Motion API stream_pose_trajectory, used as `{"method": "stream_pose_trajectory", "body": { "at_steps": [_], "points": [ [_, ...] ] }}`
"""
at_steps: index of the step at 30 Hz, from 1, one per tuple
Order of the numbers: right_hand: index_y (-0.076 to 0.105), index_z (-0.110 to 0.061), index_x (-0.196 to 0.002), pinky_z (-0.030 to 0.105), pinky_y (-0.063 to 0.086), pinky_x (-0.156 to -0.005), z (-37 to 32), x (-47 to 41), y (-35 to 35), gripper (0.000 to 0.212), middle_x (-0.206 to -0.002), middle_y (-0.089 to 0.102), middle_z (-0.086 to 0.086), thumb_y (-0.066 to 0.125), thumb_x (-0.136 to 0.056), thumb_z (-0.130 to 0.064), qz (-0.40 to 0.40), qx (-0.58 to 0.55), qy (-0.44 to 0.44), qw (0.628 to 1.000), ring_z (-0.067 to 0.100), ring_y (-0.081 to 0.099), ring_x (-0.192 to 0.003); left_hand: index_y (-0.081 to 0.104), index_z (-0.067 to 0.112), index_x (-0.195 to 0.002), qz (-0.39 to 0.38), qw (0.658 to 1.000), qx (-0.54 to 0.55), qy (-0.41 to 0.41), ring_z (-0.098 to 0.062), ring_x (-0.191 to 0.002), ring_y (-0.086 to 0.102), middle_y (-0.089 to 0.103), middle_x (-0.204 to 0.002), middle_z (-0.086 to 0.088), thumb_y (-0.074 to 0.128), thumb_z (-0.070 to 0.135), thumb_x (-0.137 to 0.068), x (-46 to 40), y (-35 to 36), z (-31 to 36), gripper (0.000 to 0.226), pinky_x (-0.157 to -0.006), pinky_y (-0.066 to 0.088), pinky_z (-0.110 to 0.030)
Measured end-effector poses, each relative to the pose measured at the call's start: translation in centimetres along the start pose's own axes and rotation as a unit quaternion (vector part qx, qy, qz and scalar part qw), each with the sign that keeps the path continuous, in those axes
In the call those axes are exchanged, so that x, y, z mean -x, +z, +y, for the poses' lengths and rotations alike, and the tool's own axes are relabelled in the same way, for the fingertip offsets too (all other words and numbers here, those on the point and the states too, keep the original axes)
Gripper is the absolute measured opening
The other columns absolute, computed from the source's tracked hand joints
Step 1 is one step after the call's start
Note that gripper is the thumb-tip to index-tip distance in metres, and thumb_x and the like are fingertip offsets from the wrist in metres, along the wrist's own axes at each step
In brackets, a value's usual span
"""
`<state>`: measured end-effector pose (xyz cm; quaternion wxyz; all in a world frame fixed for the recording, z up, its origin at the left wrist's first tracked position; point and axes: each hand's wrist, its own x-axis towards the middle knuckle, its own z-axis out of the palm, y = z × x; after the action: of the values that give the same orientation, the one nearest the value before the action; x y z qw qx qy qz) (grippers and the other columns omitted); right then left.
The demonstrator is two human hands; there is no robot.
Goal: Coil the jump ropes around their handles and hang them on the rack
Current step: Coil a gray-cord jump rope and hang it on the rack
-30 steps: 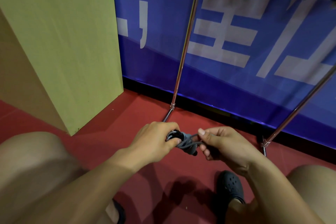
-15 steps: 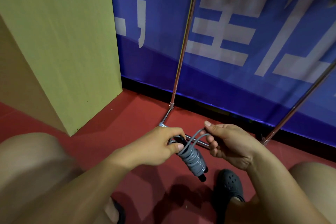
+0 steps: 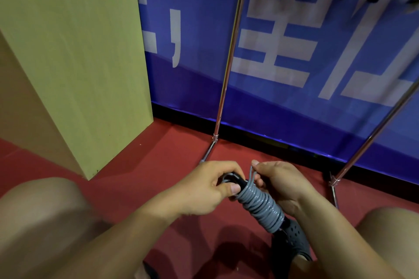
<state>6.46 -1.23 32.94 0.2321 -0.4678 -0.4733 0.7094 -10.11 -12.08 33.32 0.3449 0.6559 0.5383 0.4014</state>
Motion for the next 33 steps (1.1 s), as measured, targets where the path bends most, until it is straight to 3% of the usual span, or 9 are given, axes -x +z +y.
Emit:
{"method": "stream_pose_trajectory", "body": {
  "at_steps": [4, 8, 12, 15, 18, 22, 25, 29, 33],
  "points": [
    [0.058, -0.006, -0.065, 0.029, 0.032, -0.052, 0.6, -0.6, 0.9, 0.036, -0.054, 0.050, 0.011, 0.060, -0.097, -0.021, 0.025, 0.087, -0.062, 0.994, 0.019, 0.040, -0.046, 0.062, 0.029, -0.086, 0.016, 1.000, 0.010, 0.002, 0.000, -0.070, 0.053, 0.060, -0.072, 0.016, 0.060, 0.001, -0.090, 0.1, 0.0, 0.2, 0.028, -0.068, 0.041, -0.016],
    [0.062, -0.005, -0.078, 0.031, 0.042, -0.056, 1.3, -0.5, 1.7, 0.028, -0.067, 0.055, 0.017, 0.057, -0.099, -0.023, 0.005, 0.144, -0.092, 0.985, 0.024, 0.048, -0.058, 0.066, 0.027, -0.090, 0.032, 0.999, 0.003, 0.001, -0.005, -0.076, 0.057, 0.066, -0.080, 0.004, 0.060, 0.004, -0.089, 0.5, 0.0, -0.1, 0.023, -0.074, 0.046, -0.024],
    [0.061, -0.004, -0.087, 0.028, 0.048, -0.048, 1.6, 0.6, 2.3, 0.022, -0.065, 0.057, 0.013, 0.049, -0.100, -0.017, -0.075, 0.058, 0.018, 0.995, 0.022, 0.054, -0.051, 0.068, 0.019, -0.098, 0.009, 1.000, 0.005, 0.020, -0.008, -0.094, 0.064, 0.071, -0.095, 0.004, 0.060, 0.007, -0.088, 0.6, -0.4, 0.0, 0.018, -0.087, 0.049, -0.025],
    [0.069, -0.004, -0.067, 0.027, 0.049, -0.043, 1.3, 1.8, 2.6, 0.041, -0.063, 0.061, 0.018, 0.045, -0.097, -0.019, -0.141, 0.044, 0.117, 0.982, 0.027, 0.059, -0.048, 0.070, 0.022, -0.096, 0.022, 0.997, -0.040, 0.066, -0.010, -0.096, 0.064, 0.068, -0.097, 0.007, 0.063, 0.008, -0.085, 0.8, -0.4, 0.0, 0.019, -0.087, 0.048, -0.027],
    [0.064, -0.005, -0.061, 0.024, 0.048, -0.039, 1.1, 2.6, 2.6, 0.042, -0.058, 0.058, 0.015, 0.045, -0.096, -0.018, -0.136, 0.042, 0.130, 0.981, 0.024, 0.055, -0.042, 0.072, 0.022, -0.094, 0.052, 0.992, -0.059, 0.100, -0.014, -0.103, 0.061, 0.061, -0.105, 0.011, 0.068, 0.008, -0.080, 0.6, -0.2, 0.1, 0.020, -0.089, 0.046, -0.020],
    [0.060, -0.009, -0.076, 0.026, 0.045, -0.045, 1.8, 1.4, 2.7, 0.032, -0.056, 0.052, 0.011, 0.046, -0.101, -0.023, -0.016, -0.034, 0.042, 0.998, 0.022, 0.049, -0.042, 0.066, 0.034, -0.101, 0.165, 0.985, 0.050, -0.028, -0.006, -0.082, 0.065, 0.066, -0.092, 0.008, 0.077, 0.013, -0.083, -0.3, -0.2, -0.2, 0.029, -0.074, 0.052, -0.022],
    [0.055, -0.012, -0.081, 0.031, 0.040, -0.054, 2.3, -0.3, 2.3, 0.029, -0.061, 0.047, 0.009, 0.047, -0.103, -0.029, 0.101, -0.060, -0.050, 0.992, 0.020, 0.045, -0.050, 0.065, 0.024, -0.100, 0.200, 0.969, 0.082, -0.118, -0.013, -0.072, 0.067, 0.070, -0.078, 0.000, 0.071, 0.019, -0.091, -0.3, 0.7, -0.6, 0.012, -0.072, 0.052, -0.035],
    [0.052, -0.013, -0.072, 0.037, 0.041, -0.062, 3.1, -1.3, 2.3, 0.034, -0.064, 0.053, 0.009, 0.049, -0.101, -0.029, 0.224, -0.054, -0.129, 0.964, 0.021, 0.047, -0.060, 0.065, 0.021, -0.112, 0.083, 0.973, 0.162, -0.145, -0.011, -0.088, 0.069, 0.073, -0.091, 0.007, 0.065, 0.026, -0.095, 0.4, 3.2, 0.8, 0.018, -0.079, 0.055, -0.034],
    [0.054, -0.012, -0.068, 0.038, 0.041, -0.063, 3.2, -1.5, 2.8, 0.039, -0.059, 0.054, 0.000, 0.048, -0.101, -0.032, 0.311, 0.025, -0.207, 0.927, 0.016, 0.046, -0.057, 0.056, 0.038, -0.115, 0.020, 0.961, 0.241, -0.131, 0.021, -0.095, 0.059, 0.067, -0.093, 0.040, 0.045, 0.022, -0.104, -0.1, 4.2, 1.9, 0.022, -0.080, 0.048, -0.006]
  ]
}}
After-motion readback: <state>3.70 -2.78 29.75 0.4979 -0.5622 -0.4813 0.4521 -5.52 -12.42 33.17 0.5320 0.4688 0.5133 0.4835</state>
